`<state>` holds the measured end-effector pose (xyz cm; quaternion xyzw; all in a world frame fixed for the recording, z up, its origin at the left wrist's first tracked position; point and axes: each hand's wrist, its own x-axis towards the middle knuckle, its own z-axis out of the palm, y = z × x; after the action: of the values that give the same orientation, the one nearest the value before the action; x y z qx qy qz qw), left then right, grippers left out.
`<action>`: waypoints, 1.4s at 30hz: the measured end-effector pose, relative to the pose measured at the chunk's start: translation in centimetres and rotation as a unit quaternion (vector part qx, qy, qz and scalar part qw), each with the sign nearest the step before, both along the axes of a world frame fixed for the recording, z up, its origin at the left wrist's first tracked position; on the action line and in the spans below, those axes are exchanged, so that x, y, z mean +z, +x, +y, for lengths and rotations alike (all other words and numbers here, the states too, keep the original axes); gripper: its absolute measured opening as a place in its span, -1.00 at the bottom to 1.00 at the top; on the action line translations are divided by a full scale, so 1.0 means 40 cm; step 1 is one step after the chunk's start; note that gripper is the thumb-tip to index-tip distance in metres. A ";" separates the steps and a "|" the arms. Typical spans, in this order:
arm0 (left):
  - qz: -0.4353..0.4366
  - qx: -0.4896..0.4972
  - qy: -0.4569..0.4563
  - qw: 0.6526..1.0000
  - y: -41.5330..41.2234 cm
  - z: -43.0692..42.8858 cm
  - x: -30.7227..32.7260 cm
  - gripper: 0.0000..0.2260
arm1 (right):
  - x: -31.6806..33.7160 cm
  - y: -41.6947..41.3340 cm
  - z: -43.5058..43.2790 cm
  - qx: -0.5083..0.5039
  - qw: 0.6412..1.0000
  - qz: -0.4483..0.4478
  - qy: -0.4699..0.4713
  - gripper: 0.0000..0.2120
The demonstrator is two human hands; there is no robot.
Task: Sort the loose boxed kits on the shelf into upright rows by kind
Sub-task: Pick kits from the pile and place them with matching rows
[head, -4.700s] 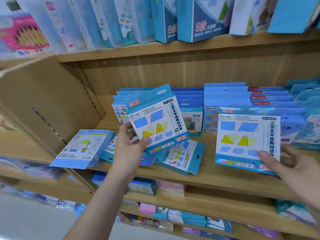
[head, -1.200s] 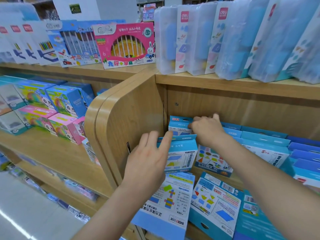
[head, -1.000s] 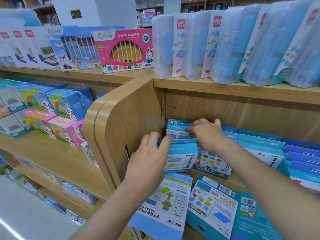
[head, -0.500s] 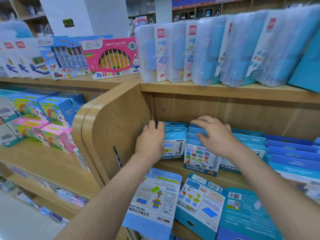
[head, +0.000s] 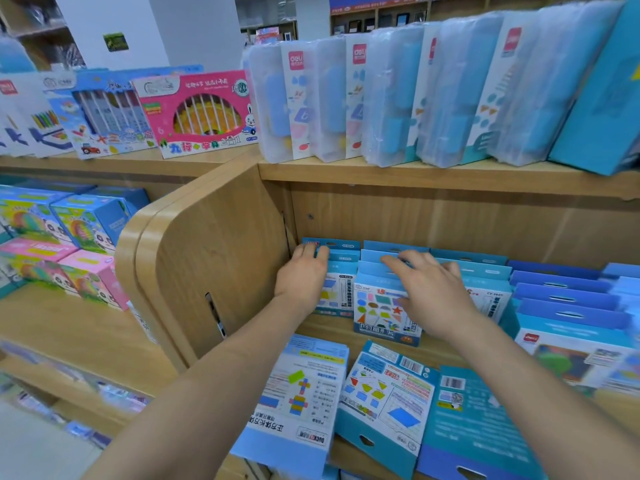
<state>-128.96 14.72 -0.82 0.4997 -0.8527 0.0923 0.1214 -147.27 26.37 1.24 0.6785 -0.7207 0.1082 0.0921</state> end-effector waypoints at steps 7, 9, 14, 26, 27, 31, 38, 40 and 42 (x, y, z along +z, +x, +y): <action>0.019 -0.036 0.006 0.999 -0.007 -0.041 -0.005 -0.47 | -0.018 -0.005 0.005 -0.006 1.000 -0.003 -0.009 -0.27; 0.019 -0.036 0.012 0.999 -0.012 -0.042 -0.006 -0.47 | -0.018 -0.004 0.007 -0.002 1.000 -0.007 -0.012 -0.27; 0.021 -0.018 0.040 0.999 -0.019 -0.029 -0.003 -0.38 | -0.020 -0.002 0.011 -0.016 1.000 -0.023 -0.012 -0.30; 0.216 -0.058 0.170 0.960 -0.029 0.130 0.011 -0.35 | -0.016 -0.007 0.048 -0.110 0.979 -0.162 -0.057 -0.41; 0.226 -0.051 0.201 0.952 -0.032 0.134 0.002 -0.38 | -0.019 -0.003 0.062 -0.140 0.961 -0.224 -0.088 -0.47; 0.322 -0.028 0.266 0.908 -0.045 0.123 -0.016 -0.49 | -0.033 0.029 0.112 -0.174 0.798 -0.574 -0.065 -0.70; 0.358 -0.048 0.237 0.902 -0.063 0.119 -0.036 -0.78 | -0.079 0.058 0.107 -0.130 0.747 -0.651 -0.030 -0.68; 0.355 -0.038 0.222 0.907 -0.067 0.120 -0.037 -0.80 | -0.082 0.062 0.104 -0.125 0.753 -0.646 -0.024 -0.66; 0.352 -0.034 0.209 0.912 -0.070 0.121 -0.037 -0.80 | -0.081 0.061 0.108 -0.123 0.754 -0.645 -0.016 -0.65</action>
<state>-131.76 19.58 -2.29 0.4847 -0.7709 -0.2737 0.3096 -144.84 30.68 -2.01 0.3519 -0.6842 0.5198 -0.3711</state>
